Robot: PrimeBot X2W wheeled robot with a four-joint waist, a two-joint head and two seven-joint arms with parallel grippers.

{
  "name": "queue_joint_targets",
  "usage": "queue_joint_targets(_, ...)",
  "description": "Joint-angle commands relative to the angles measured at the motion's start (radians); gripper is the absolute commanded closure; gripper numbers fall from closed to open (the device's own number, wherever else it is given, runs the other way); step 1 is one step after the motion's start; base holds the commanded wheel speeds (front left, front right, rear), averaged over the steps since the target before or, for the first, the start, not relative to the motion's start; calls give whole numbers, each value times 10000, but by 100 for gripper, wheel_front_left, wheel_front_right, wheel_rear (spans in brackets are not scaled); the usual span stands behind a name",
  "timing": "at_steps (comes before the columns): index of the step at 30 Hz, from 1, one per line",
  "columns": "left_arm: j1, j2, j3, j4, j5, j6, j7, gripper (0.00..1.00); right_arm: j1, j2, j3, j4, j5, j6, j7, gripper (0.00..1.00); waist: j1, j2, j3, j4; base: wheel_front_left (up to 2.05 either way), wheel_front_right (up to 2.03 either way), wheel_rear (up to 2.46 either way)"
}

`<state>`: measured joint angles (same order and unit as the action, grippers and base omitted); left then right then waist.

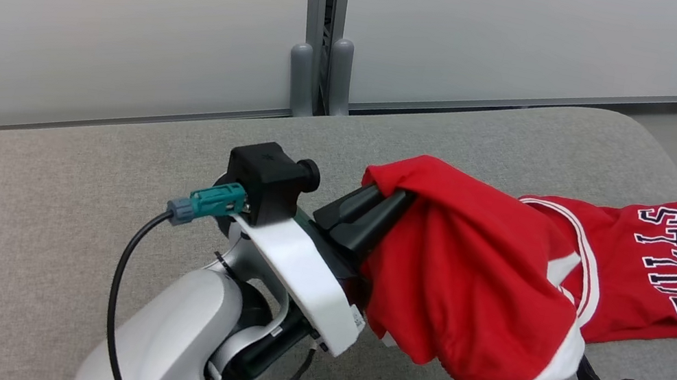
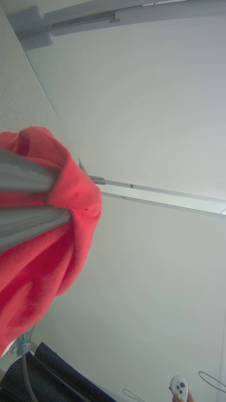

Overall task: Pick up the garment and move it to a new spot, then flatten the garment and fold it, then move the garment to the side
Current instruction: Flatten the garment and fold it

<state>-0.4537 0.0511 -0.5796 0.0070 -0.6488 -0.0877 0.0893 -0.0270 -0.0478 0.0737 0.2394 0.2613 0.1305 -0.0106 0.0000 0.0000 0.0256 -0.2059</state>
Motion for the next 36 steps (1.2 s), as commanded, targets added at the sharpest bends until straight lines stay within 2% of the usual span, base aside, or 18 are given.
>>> queue_joint_targets(1, -63, 245, 76, 80, 32, 210, 287, 100, 24, -58, 4, 13, 68, 7, -79, 0, 0, 0, 26, 35, 0, 0, 0)
queue_joint_targets(5, 366, 1019, 381, 1127, -7, 704, 1080, 100, -60, -57, 93, 50, 130, 7, -120, 0, 0, 0, 174, 82, 0, 0, 0)
queue_joint_targets(6, 391, 1196, 493, 1572, 77, 836, 1107, 78, -73, -57, 115, 70, 153, 7, -108, 0, 0, 0, 210, 111, 0, 0, 0)
queue_joint_targets(7, 433, 1308, 604, 2046, 97, 928, 1062, 15, -87, -55, 129, 95, 161, 7, -122, 0, 0, 0, 240, 143, 0, 0, 0)
queue_joint_targets(8, 486, 1346, 764, 2572, 67, 1060, 939, 0, -103, -57, 138, 117, 163, 7, -138, 0, 0, 0, 266, 171, 0, 0, 0)
queue_joint_targets(15, 348, 1426, 1286, 5291, -67, 1432, 227, 0, -251, -58, 125, 152, 93, 7, -159, 0, 0, 0, 349, 488, 0, 0, 0)
queue_joint_targets(21, 831, 1426, 1314, 6211, -351, 1184, 159, 0, -105, -57, 87, 181, 45, 7, -80, 0, 0, 0, 252, 931, 0, 0, 0)
queue_joint_targets(27, 1406, 1260, 1207, 5705, -416, 880, -455, 0, -55, -58, 49, 135, 46, 7, -67, 0, 0, 0, 220, 1181, 0, 0, 0)
queue_joint_targets(32, 2004, 838, 442, 4604, -452, 533, 85, 0, -51, -58, 13, 85, 4, 7, -27, 0, 0, 0, 248, 1328, 0, 0, 0)
queue_joint_targets(36, 2205, 640, 164, 4141, -538, 622, 356, 0, -90, -60, 61, 58, 14, 7, -17, 0, 0, 0, 286, 1207, 0, 0, 0)
